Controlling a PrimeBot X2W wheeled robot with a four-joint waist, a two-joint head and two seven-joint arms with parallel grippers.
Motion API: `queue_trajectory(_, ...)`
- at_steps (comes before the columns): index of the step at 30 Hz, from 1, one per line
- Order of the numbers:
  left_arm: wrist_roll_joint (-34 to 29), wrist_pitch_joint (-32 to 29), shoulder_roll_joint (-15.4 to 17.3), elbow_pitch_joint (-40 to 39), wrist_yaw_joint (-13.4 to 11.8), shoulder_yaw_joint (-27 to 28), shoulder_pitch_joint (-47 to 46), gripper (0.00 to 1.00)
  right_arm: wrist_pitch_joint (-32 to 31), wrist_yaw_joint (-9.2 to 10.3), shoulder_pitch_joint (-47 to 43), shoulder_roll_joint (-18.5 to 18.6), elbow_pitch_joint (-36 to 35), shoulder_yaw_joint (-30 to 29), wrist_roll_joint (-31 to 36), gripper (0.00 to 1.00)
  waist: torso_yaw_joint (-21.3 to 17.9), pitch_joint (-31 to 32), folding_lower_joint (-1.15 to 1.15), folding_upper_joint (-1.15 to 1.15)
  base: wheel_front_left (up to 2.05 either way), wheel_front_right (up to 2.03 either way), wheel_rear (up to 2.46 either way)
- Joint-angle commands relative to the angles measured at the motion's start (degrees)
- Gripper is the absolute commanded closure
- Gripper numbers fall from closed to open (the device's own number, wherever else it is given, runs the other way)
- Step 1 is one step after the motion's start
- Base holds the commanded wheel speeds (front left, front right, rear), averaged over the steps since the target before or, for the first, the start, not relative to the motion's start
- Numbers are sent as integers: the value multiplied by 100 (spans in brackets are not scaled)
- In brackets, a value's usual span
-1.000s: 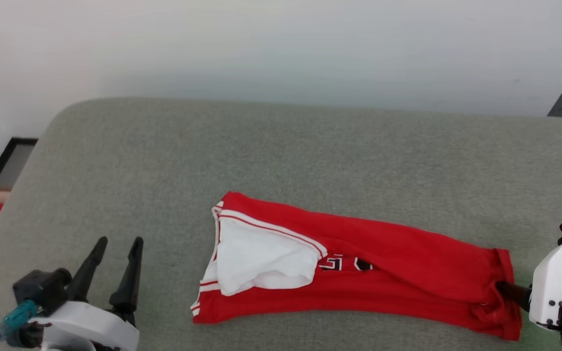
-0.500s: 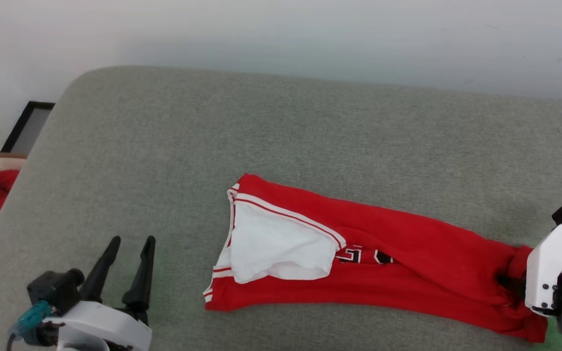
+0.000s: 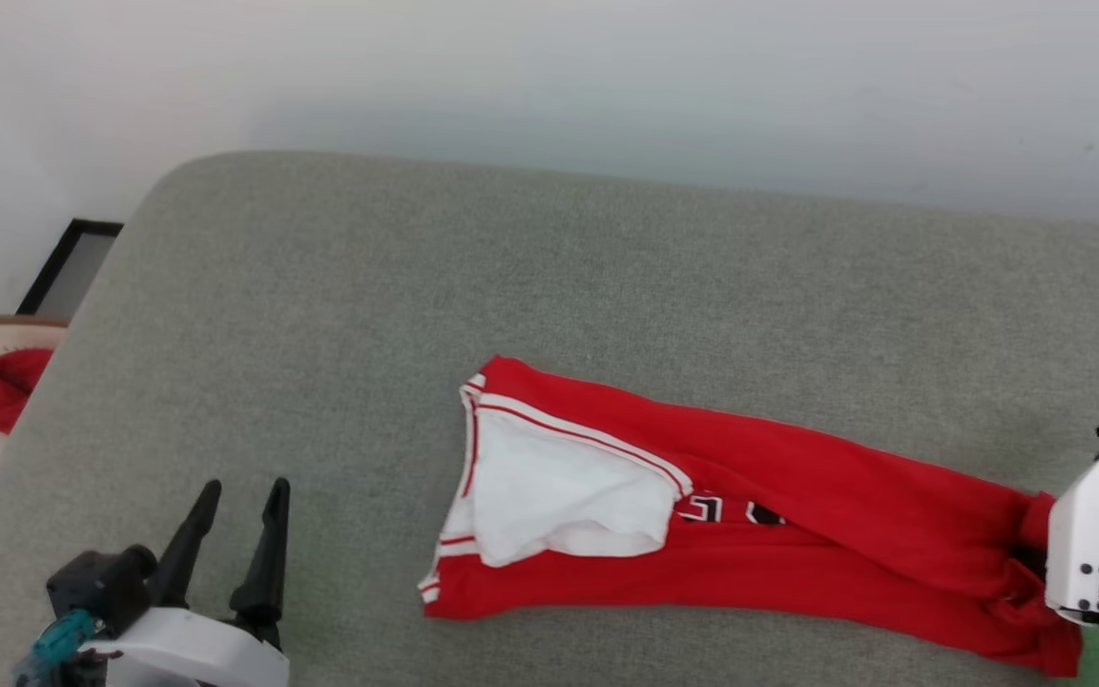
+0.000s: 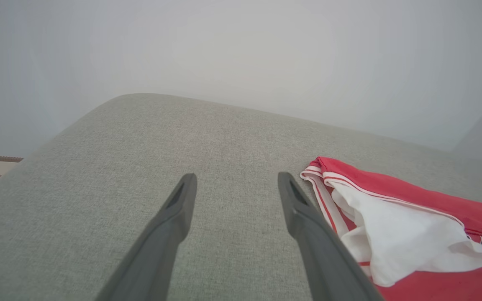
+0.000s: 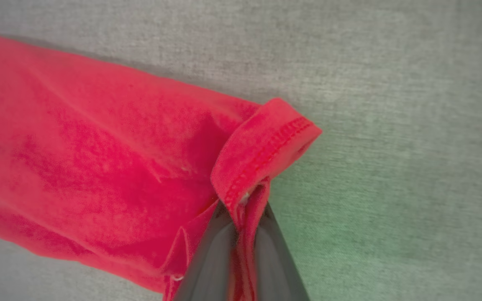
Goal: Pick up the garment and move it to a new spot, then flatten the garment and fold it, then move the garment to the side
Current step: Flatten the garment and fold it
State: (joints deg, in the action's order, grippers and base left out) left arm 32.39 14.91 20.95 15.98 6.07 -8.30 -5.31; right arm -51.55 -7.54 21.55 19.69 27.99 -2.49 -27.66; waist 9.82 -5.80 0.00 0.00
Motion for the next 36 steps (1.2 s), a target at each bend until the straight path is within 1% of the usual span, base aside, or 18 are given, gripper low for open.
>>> queue_trajectory(1,-57,28,-46,9,41,73,83,0,52,10,-26,118,75,-34,11,100,-47,103,0,0,0,0,0)
queue_trajectory(11,-187,23,-194,66,106,229,244,0,191,10,29,688,345,-218,33,100,-194,310,0,0,0,0,0)
queue_trajectory(15,-179,23,-210,98,127,278,317,0,153,10,122,766,355,-176,86,100,-300,378,0,0,0,0,0)
queue_trajectory(20,-165,23,-226,120,139,315,385,0,88,10,155,770,154,18,-86,100,-423,463,0,0,0,0,0)
queue_trajectory(24,-179,23,-245,155,135,318,458,0,-25,9,75,656,-329,208,-433,100,-502,549,0,0,0,0,0)
queue_trajectory(28,-195,23,-284,173,140,297,452,0,-199,8,54,430,-888,313,-775,100,-519,620,0,0,0,0,0)
queue_trajectory(32,-234,23,-320,177,144,221,401,0,-341,8,116,160,-1403,564,-871,100,-432,670,0,0,0,0,0)
queue_trajectory(36,-293,23,-370,195,146,129,341,0,-354,8,288,-166,-1620,804,-841,100,-282,698,0,0,0,0,0)
